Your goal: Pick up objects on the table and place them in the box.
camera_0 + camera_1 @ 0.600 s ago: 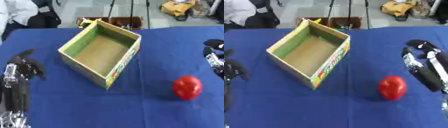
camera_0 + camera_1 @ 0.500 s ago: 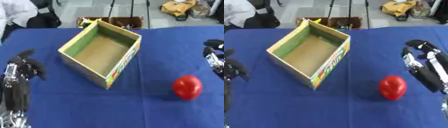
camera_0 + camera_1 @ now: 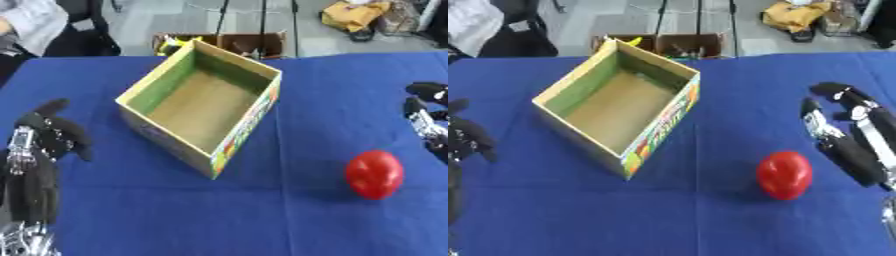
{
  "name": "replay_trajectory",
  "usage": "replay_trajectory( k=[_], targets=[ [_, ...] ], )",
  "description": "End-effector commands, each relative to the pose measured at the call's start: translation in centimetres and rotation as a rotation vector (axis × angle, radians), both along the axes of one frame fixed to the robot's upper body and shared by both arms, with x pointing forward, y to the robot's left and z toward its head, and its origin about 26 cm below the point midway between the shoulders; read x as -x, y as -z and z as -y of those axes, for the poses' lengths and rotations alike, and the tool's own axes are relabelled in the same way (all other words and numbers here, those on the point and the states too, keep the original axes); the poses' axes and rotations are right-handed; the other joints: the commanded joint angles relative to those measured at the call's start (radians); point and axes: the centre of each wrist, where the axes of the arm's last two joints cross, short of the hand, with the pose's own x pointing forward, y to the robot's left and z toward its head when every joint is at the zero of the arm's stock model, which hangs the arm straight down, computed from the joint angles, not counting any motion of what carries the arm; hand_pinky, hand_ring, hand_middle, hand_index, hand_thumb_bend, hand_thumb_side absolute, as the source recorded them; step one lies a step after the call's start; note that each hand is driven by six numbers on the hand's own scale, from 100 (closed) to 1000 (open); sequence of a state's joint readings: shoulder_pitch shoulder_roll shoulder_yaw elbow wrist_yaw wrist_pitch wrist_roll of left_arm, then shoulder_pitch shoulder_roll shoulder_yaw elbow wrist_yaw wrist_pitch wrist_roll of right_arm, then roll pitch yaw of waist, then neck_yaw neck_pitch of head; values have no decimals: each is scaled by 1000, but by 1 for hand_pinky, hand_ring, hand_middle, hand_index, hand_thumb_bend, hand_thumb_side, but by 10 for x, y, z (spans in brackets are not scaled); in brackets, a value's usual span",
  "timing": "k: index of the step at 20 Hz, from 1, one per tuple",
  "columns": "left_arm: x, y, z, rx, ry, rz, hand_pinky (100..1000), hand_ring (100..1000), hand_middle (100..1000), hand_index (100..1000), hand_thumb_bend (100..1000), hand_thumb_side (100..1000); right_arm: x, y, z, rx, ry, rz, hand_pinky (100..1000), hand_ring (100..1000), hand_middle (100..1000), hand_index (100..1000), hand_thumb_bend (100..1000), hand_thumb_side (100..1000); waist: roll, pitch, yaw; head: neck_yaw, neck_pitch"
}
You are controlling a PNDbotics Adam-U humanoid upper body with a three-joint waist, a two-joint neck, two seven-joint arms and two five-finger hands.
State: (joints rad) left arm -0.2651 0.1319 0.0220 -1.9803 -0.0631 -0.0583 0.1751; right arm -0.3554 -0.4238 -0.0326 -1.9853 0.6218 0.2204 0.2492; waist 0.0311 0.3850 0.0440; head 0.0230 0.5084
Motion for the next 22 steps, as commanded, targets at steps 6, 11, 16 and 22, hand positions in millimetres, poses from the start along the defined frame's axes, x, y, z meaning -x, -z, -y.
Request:
replay_trajectory(
  k=[6,11,16,22],
  targets=[
    [2,-7,1,-18,7,24,326,440,443,778,100,1000,7,-11,17,261,-35,-83,801,906,916,922,567,984,-10,-24,1,-4,-4],
    [2,-7,0,-23,9,21,326,439,442,775,100,1000,10,-14,26,377,-43,-152,795,923,916,917,565,958,-14,-27,1,-5,-5],
    [2,-7,1,-27,13,18,325,438,441,774,100,1000,12,-17,31,445,-42,-215,793,938,919,914,564,906,-16,-27,2,-5,-7],
    [2,-7,1,-29,16,16,324,435,439,771,100,1000,12,-18,32,467,-35,-283,794,959,933,920,577,880,-16,-26,5,-7,-8]
  ],
)
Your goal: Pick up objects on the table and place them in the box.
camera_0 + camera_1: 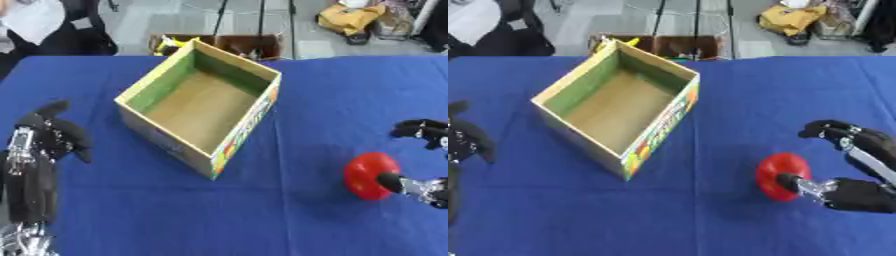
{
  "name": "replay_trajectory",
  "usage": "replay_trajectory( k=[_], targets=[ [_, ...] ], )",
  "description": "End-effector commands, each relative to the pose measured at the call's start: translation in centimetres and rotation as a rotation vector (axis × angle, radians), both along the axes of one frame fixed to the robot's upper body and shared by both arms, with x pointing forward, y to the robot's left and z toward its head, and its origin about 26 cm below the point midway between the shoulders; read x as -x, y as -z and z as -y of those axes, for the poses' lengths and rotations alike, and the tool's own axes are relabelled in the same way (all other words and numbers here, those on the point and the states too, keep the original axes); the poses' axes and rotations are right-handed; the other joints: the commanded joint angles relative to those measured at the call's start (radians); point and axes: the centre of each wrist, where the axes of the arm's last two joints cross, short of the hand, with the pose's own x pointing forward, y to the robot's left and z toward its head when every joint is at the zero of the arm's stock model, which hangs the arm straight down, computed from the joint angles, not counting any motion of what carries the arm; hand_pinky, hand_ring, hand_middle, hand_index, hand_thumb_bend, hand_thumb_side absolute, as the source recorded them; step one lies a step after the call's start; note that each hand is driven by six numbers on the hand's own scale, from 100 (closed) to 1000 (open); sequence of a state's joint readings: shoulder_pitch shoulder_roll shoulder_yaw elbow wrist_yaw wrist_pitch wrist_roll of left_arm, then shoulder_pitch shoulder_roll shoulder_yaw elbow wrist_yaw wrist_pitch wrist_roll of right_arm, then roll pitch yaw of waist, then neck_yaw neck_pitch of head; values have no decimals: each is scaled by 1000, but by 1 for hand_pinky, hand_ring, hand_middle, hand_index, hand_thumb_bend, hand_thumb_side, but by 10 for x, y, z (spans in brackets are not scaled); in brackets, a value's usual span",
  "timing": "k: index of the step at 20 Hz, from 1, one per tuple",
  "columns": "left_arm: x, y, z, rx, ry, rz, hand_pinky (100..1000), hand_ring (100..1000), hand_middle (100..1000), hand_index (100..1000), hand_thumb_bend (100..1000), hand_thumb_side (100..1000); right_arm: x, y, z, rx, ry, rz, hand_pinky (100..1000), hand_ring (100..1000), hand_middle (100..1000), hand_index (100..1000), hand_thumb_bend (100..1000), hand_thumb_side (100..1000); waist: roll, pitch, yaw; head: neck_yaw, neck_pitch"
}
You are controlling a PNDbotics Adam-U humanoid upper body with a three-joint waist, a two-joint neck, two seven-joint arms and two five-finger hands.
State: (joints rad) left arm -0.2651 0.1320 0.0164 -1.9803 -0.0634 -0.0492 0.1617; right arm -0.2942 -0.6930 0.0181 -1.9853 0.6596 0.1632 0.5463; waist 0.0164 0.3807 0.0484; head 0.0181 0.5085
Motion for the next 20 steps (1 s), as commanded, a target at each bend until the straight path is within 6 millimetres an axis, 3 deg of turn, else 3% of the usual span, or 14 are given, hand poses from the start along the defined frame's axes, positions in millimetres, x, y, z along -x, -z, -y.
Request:
replay_trajectory(
  k=[1,10,20],
  targets=[
    [2,-7,-1,-18,3,27,323,435,438,771,100,1000,3,-11,2,45,8,0,794,963,934,920,579,877,-1,-22,1,-3,-8],
    [2,-7,1,-23,14,21,322,432,436,769,100,1000,1,-16,-2,27,29,-5,782,942,938,929,608,890,-2,-19,5,-8,-12],
    [2,-8,2,-26,19,16,319,429,432,767,100,1000,0,-13,-8,-18,35,-49,756,930,944,933,609,847,-3,-14,12,-18,-14]
  ],
)
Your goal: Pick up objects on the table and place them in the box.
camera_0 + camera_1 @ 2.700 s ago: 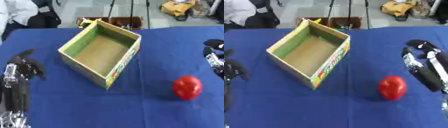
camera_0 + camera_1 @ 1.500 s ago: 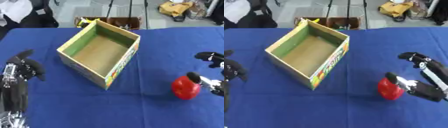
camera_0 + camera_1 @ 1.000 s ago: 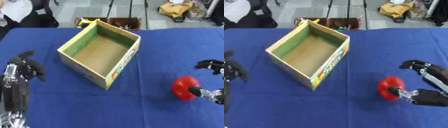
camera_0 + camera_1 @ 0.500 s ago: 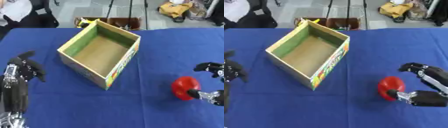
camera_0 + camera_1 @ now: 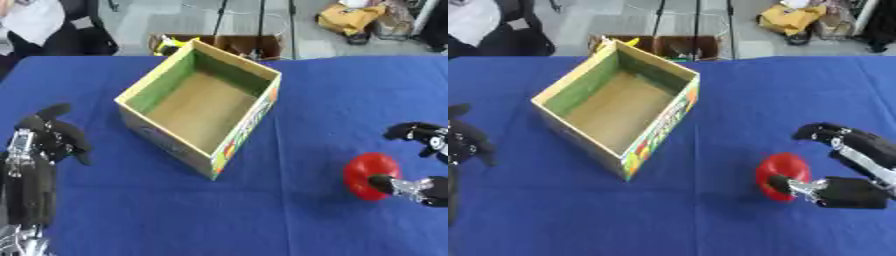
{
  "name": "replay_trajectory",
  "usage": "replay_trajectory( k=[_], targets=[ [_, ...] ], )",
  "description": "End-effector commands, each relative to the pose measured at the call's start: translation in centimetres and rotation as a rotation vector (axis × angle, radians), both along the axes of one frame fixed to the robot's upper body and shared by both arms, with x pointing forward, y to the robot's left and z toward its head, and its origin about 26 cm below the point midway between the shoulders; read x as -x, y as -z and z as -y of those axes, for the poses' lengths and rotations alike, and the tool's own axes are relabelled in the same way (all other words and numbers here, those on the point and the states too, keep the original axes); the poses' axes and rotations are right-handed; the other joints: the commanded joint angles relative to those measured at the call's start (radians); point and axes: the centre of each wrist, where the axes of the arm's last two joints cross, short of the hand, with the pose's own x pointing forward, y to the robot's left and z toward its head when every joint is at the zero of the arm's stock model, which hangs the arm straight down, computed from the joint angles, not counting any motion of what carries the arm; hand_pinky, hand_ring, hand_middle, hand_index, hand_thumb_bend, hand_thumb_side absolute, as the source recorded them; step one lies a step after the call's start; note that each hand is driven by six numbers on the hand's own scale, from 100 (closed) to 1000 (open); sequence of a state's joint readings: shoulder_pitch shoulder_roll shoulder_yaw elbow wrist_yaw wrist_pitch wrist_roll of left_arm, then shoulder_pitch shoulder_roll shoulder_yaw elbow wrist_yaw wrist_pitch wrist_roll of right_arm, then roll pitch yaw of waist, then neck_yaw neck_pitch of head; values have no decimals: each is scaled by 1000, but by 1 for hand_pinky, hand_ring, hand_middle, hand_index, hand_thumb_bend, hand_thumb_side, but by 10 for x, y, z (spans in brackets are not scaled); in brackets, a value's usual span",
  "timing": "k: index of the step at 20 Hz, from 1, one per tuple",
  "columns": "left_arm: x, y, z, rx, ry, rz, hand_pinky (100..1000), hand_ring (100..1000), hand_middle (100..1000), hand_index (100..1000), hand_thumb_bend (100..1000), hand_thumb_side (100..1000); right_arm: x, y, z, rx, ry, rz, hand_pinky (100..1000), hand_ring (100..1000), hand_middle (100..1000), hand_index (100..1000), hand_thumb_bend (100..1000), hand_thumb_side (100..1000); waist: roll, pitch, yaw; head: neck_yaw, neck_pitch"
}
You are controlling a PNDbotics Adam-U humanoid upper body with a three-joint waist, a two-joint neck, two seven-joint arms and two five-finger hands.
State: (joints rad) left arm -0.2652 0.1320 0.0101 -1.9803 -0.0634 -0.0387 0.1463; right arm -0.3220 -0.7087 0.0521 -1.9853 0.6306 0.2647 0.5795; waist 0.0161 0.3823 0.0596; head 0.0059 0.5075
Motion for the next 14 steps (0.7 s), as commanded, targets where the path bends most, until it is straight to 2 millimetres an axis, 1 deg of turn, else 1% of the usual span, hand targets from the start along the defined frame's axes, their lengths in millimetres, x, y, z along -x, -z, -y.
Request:
replay_trajectory(
  k=[1,7,10,13,14],
  targets=[
    [2,-8,0,-15,5,29,319,429,432,766,100,1000,2,-8,-1,12,-1,12,755,931,943,932,615,849,-3,-15,2,-8,-12],
    [2,-8,1,-17,8,29,319,428,431,765,100,1000,2,-6,-3,-2,-1,-10,755,942,940,929,628,835,-2,-12,7,-15,-15],
    [2,-9,1,-18,10,30,318,427,430,765,100,1000,2,-5,-4,-1,18,-16,753,943,938,928,614,828,-1,-11,10,-20,-18],
    [2,-9,1,-19,11,30,318,426,429,765,100,1000,2,-4,-5,-3,38,-27,746,933,936,927,578,819,0,-9,13,-24,-20],
    [2,-9,1,-20,12,30,318,426,429,765,100,1000,2,-3,-5,-5,46,-30,746,932,936,927,585,827,0,-8,13,-25,-20]
  ],
)
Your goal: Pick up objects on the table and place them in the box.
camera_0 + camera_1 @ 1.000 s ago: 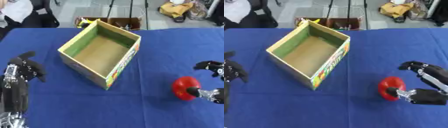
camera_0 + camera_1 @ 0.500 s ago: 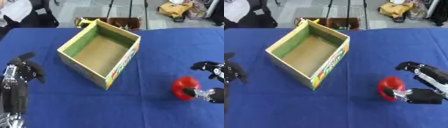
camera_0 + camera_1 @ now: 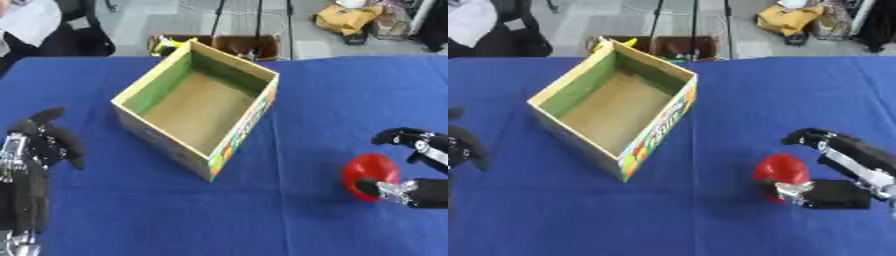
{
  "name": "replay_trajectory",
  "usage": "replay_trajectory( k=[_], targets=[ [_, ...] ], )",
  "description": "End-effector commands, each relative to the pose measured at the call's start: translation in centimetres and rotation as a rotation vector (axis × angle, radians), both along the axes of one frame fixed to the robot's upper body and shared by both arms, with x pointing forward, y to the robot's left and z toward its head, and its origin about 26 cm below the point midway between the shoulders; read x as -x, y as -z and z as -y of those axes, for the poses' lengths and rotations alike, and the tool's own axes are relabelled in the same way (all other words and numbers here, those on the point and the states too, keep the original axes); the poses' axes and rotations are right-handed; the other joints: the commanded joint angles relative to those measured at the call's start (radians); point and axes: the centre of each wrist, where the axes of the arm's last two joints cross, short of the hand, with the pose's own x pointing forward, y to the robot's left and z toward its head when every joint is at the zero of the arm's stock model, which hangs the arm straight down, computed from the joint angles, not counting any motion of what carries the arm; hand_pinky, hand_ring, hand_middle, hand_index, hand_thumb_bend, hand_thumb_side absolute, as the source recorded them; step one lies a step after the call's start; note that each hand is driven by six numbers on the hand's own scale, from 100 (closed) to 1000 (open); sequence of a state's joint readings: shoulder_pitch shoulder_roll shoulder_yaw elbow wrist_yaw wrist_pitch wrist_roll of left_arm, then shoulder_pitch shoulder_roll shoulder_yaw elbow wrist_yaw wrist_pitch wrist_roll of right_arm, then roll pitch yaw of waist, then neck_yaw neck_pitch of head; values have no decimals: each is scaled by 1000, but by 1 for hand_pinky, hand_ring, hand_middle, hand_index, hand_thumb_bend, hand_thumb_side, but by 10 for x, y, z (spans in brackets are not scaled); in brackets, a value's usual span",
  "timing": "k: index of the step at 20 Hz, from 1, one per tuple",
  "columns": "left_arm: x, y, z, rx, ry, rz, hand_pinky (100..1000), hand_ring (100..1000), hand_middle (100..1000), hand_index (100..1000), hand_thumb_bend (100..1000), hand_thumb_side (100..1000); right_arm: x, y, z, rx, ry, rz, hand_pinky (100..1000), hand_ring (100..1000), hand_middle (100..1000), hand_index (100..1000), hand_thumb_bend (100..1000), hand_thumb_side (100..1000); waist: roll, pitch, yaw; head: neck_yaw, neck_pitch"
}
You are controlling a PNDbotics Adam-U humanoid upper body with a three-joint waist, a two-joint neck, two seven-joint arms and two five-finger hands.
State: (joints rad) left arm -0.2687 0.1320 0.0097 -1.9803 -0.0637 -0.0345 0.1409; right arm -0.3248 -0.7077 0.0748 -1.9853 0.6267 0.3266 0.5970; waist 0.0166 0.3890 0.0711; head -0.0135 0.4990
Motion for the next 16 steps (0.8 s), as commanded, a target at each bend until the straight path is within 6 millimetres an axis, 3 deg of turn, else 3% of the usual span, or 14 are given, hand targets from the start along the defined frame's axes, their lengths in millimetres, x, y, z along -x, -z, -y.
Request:
replay_trajectory(
  k=[1,16],
  targets=[
    [2,-8,1,-16,8,31,318,426,429,765,100,1000,2,-6,0,13,22,16,745,931,935,927,583,826,0,-15,2,-6,-12],
    [2,-8,2,-23,11,26,318,427,436,765,100,1000,2,-1,-3,-70,22,-15,724,902,951,929,544,733,4,-9,2,-13,-18]
  ],
)
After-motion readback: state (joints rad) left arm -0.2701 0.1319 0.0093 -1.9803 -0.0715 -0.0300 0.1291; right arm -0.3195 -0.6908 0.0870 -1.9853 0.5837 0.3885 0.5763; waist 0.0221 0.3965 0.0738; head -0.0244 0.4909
